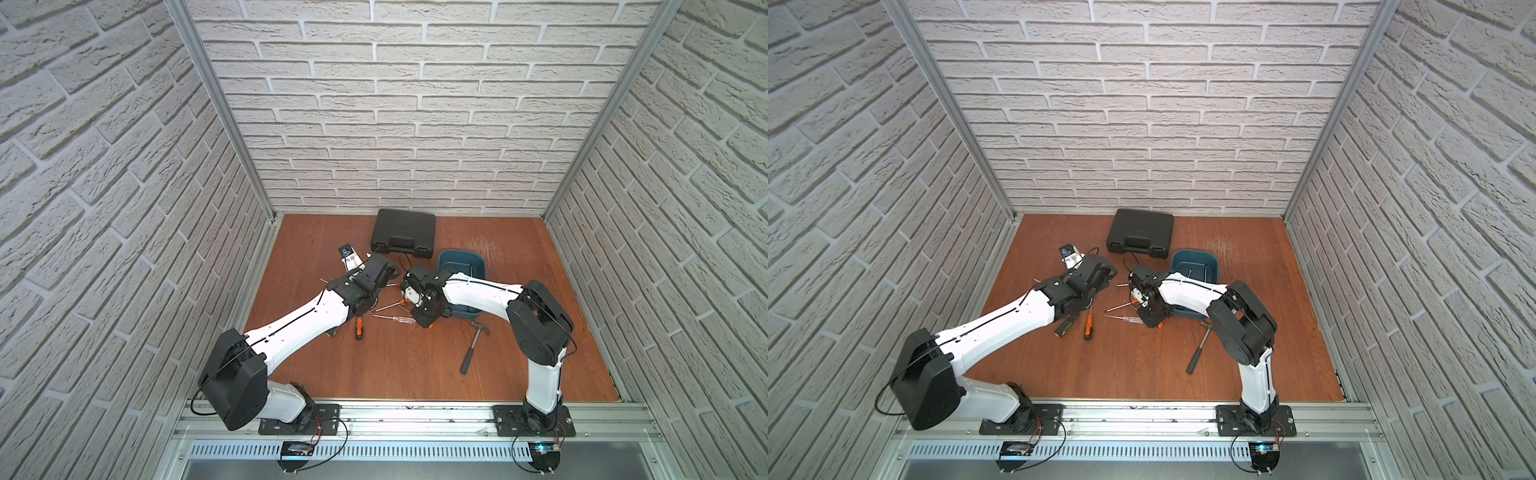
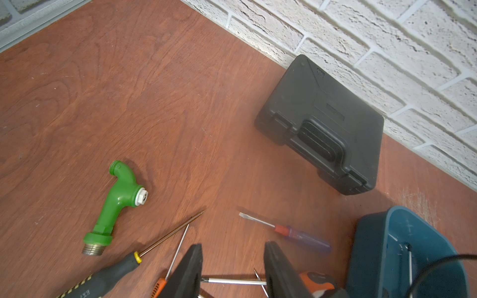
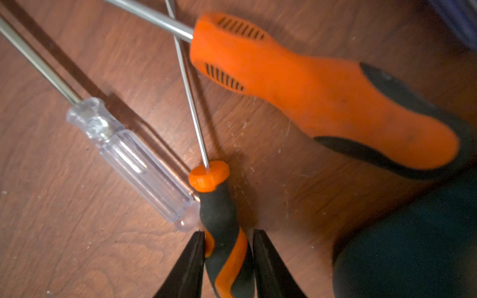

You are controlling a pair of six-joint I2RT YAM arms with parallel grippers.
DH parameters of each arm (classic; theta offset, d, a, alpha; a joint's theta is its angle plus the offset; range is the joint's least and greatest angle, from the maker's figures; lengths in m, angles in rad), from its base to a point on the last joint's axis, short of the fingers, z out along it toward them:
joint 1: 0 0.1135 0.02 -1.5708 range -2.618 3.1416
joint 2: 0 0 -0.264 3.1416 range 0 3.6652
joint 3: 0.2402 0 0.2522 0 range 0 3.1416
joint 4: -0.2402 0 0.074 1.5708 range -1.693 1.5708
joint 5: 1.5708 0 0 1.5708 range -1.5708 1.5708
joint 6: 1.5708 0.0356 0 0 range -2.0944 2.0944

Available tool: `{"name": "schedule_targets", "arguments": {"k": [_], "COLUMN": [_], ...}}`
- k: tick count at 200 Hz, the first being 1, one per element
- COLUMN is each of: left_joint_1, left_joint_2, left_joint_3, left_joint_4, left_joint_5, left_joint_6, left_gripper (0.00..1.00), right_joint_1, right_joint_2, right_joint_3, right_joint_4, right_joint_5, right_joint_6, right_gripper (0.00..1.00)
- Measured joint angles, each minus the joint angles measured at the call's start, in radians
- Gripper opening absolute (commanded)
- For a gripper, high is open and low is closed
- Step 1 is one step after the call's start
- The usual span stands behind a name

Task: Put the screwdriver on the desktop into the storage box
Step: Pick up the screwdriver from the center of the board, then place the screwdriver in the storage box.

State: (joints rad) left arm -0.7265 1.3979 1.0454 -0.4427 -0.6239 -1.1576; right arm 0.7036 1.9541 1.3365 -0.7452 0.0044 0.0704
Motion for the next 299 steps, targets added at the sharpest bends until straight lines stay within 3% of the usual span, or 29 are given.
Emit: {"name": "schedule_targets", "arguments": {"k": [34,74,131,201,245,299], "left_joint_1": [0.000,0.000,0.000,0.000,0.000,0.002], "left_joint_2": [0.000,0.000,0.000,-0.008,-0.008,-0.032], "left_joint_3": [0.000,0.000,0.000,-0.003,-0.003,-0.010], "left_joint_4": [0.000,-0.001,-0.006,-0.010,-0.018,-0.029], "left_joint_5": [0.000,-0.001,-0.008,-0.008,-0.008,-0.026], "left_joint_6": [-0.006,-0.006,-0.006,-0.004,-0.003,-0.004], "left_gripper": [0.43,0.42,0.42,0.41,0.41,0.41], "right_joint_1": [0.001,0.003,0.003,0.005,0.005,-0.007], "right_joint_2": [0.011,0.011,-0.003,-0.167,-0.194,-0.318], "right_joint_3": [0.003,0.003,0.000,-0.028,-0.065,-0.071], "right_joint_4": [-0.003,-0.003,-0.006,-0.034,-0.061,-0.055], "right_joint_5": [0.007,0.018,0.025,-0.010,-0.053,-0.044], "right_joint_6": [0.000,0.002,0.008,0.000,0.001,0.084], "right_gripper": [0.36,0.24,0.21,0.21,0.20,0.15]}}
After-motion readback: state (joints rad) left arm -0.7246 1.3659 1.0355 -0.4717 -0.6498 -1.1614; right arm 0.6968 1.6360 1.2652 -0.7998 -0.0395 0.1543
